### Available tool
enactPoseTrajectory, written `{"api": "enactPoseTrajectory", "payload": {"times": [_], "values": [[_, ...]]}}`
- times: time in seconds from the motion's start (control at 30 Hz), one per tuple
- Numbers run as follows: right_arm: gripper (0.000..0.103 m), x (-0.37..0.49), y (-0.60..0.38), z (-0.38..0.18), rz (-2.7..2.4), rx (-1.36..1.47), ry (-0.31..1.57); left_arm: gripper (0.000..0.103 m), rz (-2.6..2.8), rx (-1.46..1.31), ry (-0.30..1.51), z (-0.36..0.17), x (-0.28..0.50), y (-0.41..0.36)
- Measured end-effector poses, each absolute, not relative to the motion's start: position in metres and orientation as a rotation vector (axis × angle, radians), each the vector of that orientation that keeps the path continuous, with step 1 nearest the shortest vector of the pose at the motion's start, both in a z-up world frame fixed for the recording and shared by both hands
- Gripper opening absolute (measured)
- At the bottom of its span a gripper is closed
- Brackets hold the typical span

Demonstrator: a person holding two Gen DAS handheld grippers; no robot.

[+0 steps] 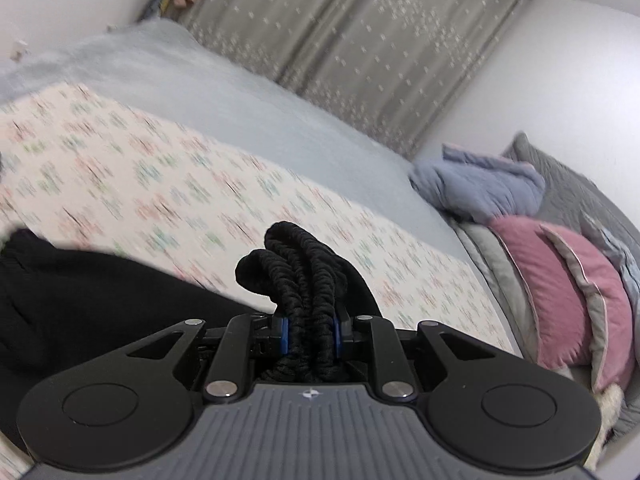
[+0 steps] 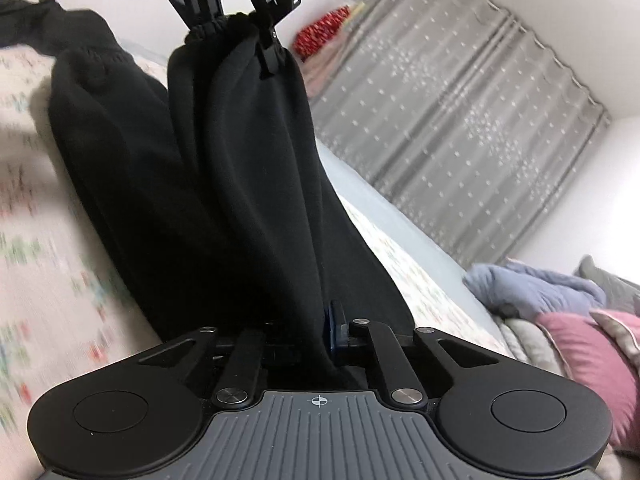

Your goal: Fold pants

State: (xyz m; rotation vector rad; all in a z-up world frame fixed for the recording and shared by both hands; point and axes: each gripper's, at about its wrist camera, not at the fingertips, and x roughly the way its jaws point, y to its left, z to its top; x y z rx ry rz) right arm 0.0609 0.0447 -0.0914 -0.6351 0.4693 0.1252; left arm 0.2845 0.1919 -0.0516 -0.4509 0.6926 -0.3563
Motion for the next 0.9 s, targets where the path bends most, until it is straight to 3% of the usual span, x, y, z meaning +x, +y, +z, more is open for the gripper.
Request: {"api": "enactPoseTrajectory", "payload": {"times": [0.4,0.53,0.77,0.9], "values": [[0.004,0.095,0.120,-0.099,0.271,-0.655,0.539,0.037,-0.166,-0.257,0.714,-0.077,0.302,0.255],[0.005,0.089,0.123,-0.108,0.288,-0.704,0.613,0.042,-0.069,-0.046,0.851,-0.116,0.307,0.244],[0.012,0.088,0.107,-0.093,0.348,-0.679,0.639,0.050,-0.040,0.068,0.825,-0.114,0.295,0.236],[0.025,0.087,0.077,-0.075,0.330,-0.511,0.658,0.052,-0.023,0.052,0.836,-0.108,0.290,0.242]]}}
